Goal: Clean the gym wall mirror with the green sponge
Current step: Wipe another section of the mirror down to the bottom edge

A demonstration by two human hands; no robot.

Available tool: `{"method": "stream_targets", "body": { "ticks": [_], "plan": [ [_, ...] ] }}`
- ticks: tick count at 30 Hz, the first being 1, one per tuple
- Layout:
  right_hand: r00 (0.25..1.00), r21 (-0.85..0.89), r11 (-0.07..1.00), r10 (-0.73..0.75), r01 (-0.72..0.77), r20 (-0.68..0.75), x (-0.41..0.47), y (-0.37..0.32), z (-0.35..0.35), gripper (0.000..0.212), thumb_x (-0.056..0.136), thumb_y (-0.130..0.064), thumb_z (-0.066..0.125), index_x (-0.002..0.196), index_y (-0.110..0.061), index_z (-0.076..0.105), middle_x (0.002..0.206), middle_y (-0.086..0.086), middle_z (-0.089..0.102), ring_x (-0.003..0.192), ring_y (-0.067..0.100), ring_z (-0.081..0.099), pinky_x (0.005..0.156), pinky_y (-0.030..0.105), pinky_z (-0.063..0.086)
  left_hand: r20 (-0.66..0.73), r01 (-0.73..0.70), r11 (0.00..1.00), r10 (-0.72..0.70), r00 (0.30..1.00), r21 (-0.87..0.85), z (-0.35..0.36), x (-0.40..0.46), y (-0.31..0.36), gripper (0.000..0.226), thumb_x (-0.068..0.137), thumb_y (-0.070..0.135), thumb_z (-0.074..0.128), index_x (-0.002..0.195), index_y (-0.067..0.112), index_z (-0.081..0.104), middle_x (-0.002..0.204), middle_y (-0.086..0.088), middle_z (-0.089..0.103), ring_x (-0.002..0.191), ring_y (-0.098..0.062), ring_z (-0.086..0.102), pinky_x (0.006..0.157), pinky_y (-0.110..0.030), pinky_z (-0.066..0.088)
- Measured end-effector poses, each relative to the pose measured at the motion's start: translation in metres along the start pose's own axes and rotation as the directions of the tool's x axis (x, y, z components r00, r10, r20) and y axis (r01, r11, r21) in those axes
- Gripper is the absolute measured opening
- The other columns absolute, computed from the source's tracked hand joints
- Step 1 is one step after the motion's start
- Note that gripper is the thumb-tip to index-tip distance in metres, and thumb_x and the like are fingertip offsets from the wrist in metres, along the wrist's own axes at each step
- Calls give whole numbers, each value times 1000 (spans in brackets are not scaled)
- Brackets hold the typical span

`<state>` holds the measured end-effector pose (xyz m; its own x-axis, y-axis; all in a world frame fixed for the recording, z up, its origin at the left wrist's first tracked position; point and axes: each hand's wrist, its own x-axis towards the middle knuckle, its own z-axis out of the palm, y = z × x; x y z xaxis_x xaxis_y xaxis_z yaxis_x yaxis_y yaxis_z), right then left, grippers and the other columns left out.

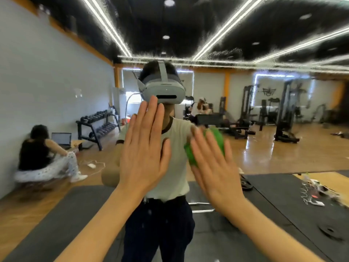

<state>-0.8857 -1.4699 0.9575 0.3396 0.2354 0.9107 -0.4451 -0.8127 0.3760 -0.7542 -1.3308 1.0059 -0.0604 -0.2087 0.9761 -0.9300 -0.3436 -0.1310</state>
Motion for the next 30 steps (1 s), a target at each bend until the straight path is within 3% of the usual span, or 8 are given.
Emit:
{"method": "stream_targets", "body": {
  "ticks": [4, 6, 10, 16, 19, 24, 26, 30],
  "plan": [
    [990, -61, 989, -134, 136, 43, -12, 23, -4, 59, 109, -26, 31, 161, -13, 5, 169, 5, -3, 155, 19, -3, 126, 42, -3, 5, -3, 1000, 2, 1000, 15, 1, -1, 0, 64, 102, 24, 38, 159, 1, 20, 168, -14, 12, 157, -23, 2, 128, -38, 2],
    [999, -22, 1000, 18, -19, -47, 48, 50, -12, 59, 106, -26, 34, 158, -9, 10, 168, 12, 8, 154, 21, -6, 125, 40, -8, -2, -10, 1000, 10, 1000, 12, 2, -2, -1, 64, 102, 24, 38, 159, 1, 18, 167, -13, 11, 157, -22, 1, 128, -39, 3],
    [931, 59, 952, 305, -299, -199, 120, 77, -19, 53, 108, -22, 30, 156, 0, 26, 163, 22, 23, 153, 34, 14, 123, 39, -7, -16, 2, 1000, -2, 1000, 6, 3, -2, -1, 64, 102, 25, 37, 158, 1, 19, 167, -16, 13, 157, -21, 1, 128, -38, 3],
    [1000, -53, 999, 8, -8, 0, -35, 30, -5, 60, 109, -26, 32, 160, -8, 8, 169, 6, -1, 156, 23, 2, 126, 45, 0, -9, 44, 997, -45, 999, -63, -1, -2, 6, 65, 101, 22, 44, 158, -1, 22, 167, -16, 14, 157, -23, 3, 128, -41, 5],
    [995, -82, 992, -94, 95, 17, -11, 53, -9, 61, 109, -27, 32, 161, -11, 5, 169, 8, 4, 155, 21, 0, 126, 43, -1, -5, 20, 996, -20, 1000, -91, 4, 3, 24, 67, 99, 19, 50, 158, -1, 23, 167, -16, 13, 157, -25, 4, 128, -41, 4],
    [945, 63, 963, 268, -261, -188, 126, 97, -26, 53, 108, -24, 29, 156, -1, 27, 163, 21, 25, 153, 33, 15, 124, 39, -5, -19, -31, 987, 28, 999, -157, 26, 31, 68, 64, 100, 14, 44, 159, 3, 20, 167, -13, 17, 157, -22, 7, 128, -36, 1],
    [950, 49, 967, 256, -252, -178, 106, 94, -23, 53, 109, -25, 28, 156, -1, 24, 164, 21, 22, 153, 34, 16, 125, 40, -5, -26, -27, 985, 23, 999, -170, 32, 36, 78, 63, 100, 14, 41, 158, 3, 19, 167, -13, 18, 156, -24, 10, 128, -36, 2],
    [990, -18, 990, 141, -141, 20, -34, 60, -14, 56, 110, -31, 24, 160, -6, 12, 169, 9, 3, 156, 24, 3, 126, 46, 0, -40, -47, 993, 42, 998, -111, 38, 34, 81, 62, 101, 15, 39, 158, 2, 17, 167, -14, 19, 156, -24, 12, 128, -36, 3]
  ]
}}
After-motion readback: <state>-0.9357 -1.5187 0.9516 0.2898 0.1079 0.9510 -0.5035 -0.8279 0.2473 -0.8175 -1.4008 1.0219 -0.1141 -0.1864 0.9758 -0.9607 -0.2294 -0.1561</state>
